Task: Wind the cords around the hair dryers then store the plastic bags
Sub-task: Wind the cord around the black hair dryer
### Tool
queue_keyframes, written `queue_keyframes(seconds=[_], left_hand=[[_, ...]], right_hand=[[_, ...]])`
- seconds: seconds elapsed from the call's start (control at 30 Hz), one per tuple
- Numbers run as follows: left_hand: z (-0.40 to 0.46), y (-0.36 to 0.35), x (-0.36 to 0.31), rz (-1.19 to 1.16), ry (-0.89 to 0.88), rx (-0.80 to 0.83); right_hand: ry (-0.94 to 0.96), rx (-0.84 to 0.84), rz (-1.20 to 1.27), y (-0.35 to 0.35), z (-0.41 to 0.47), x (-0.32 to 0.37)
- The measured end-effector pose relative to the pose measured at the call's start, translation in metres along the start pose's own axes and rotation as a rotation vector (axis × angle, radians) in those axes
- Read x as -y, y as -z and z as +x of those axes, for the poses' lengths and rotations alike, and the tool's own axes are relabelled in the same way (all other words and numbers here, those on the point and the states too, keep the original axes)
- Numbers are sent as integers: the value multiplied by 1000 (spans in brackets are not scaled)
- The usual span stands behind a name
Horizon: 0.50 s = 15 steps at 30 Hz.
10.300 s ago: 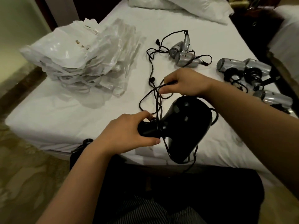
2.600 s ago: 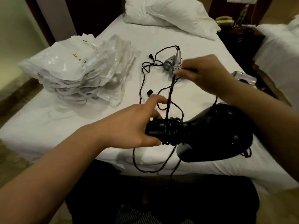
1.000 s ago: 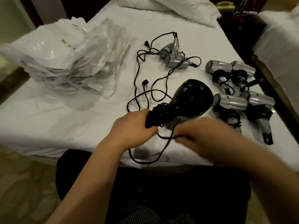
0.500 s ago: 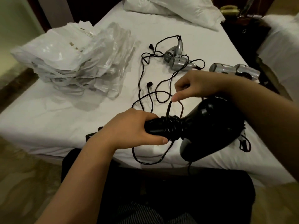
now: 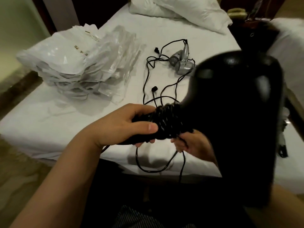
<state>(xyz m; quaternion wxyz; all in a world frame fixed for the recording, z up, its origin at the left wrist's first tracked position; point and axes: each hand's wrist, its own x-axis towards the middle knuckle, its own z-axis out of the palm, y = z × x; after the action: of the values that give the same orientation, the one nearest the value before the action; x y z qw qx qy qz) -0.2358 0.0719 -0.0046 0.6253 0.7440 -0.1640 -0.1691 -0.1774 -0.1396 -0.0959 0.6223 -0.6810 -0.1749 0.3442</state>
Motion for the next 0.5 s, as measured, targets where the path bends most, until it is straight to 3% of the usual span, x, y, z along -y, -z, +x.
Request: queue_keyframes(seconds=[0.1, 0.2, 0.5], left_hand=[[8, 3, 9, -22, 41, -209], [17, 5, 11, 102, 71, -372], [27, 20, 24, 541, 206, -623]], right_hand=[[-41, 1, -33, -10, -15, -7], [-41, -38, -144, -16, -21, -2], [-7, 171, -788, -25, -59, 58]])
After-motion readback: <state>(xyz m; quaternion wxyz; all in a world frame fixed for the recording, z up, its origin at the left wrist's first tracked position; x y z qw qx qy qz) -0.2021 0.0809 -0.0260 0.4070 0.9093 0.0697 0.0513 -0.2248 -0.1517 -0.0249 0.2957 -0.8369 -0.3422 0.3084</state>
